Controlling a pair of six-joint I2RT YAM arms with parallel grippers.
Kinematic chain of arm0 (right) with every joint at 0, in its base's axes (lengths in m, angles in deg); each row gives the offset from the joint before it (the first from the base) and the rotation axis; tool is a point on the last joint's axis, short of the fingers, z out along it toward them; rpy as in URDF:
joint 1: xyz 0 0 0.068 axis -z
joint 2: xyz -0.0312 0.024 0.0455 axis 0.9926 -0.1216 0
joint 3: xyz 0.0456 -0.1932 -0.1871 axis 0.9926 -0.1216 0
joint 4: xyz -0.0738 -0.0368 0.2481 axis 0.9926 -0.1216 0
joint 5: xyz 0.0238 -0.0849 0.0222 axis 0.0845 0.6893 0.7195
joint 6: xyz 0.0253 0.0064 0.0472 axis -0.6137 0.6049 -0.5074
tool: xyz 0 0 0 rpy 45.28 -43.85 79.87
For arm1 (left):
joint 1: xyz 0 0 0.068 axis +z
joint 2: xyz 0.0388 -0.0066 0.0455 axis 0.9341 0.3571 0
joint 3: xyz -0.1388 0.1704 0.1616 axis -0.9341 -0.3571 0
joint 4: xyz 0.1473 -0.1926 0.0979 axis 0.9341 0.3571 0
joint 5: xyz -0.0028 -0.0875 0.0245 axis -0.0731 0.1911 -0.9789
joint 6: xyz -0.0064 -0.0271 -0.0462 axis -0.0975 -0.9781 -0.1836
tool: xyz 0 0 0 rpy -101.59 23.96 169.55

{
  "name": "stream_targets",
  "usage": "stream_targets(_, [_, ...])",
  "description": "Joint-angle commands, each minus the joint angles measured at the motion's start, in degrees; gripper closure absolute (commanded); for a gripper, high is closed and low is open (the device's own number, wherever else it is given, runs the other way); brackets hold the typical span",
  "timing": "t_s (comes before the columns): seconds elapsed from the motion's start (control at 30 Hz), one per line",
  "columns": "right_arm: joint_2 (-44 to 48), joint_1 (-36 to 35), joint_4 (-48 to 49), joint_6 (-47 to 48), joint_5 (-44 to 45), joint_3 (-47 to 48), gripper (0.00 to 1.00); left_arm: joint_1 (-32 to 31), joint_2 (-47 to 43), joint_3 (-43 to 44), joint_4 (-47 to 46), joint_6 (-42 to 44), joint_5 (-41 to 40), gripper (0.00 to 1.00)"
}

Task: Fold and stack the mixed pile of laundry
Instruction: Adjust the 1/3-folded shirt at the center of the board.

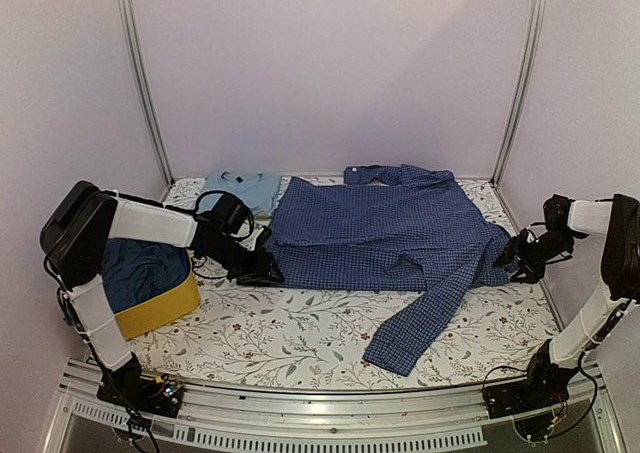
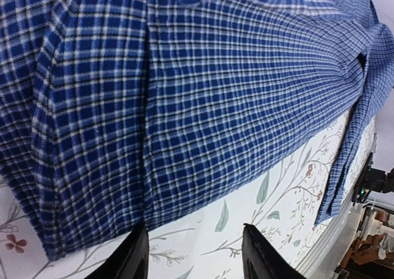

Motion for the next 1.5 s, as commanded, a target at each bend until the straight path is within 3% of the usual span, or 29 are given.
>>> stream_targets(0.0, [-1.9,-0.1,2.5,1.5,-1.0,-0.7,0.36,-0.4,0.8,1.5,-0.1,1.3,-4.0,0.47])
stream_targets(0.17, [-2.5,-0.1,3.4,1.9,-2.2,-1.3,0.39,-0.3,0.2,1.6,2.4,1.2,-7.9,0.40])
stream_targets(0.3, [-3.0,-0.1,4.1,2.0,-3.0,-1.8,0.45,-0.4,1.6,1.6,-0.3,1.8,-4.7,0.42])
stream_targets(0.57, [-3.9,-0.1,3.0,2.2,-2.7,-0.2,0.66,-0.5,3.7,2.0,-2.0,2.8,-1.1,0.74])
stream_targets(0.63, [-3.6,0.0,2.6,2.0,-2.2,0.2,0.77,-0.2,3.5,2.1,-1.4,2.8,-0.9,0.86])
stream_targets(0.7, [-3.4,-0.1,1.6,1.8,-0.7,0.7,0.95,0.1,2.6,2.5,-0.1,2.7,-0.7,0.98])
stream_targets(0.77, [-2.9,-0.1,0.1,1.4,2.3,1.8,1.00,0.7,0.9,2.9,2.5,2.8,-1.3,1.00])
stream_targets(1.07, [1.5,-0.1,-5.8,-0.7,11.1,1.8,1.00,3.4,-7.5,3.0,17.6,5.4,-4.3,1.00])
stream_targets(1.33, [3.1,-1.9,-7.6,-1.7,9.7,-0.9,1.00,1.9,-12.1,-7.2,15.9,0.0,-1.1,1.00])
stream_targets(1.37, [2.3,-2.0,-7.6,-1.8,9.0,-1.0,0.96,1.8,-12.1,-7.8,15.6,-0.6,-1.8,0.99])
stream_targets(1.43, [1.1,-2.0,-8.7,-2.0,8.0,-0.2,0.72,1.7,-11.7,-7.9,16.1,-1.1,-3.3,0.70])
stream_targets(1.47, [0.9,-1.9,-9.3,-2.4,7.0,0.3,0.65,1.7,-11.8,-7.2,16.3,-0.8,-4.4,0.59])
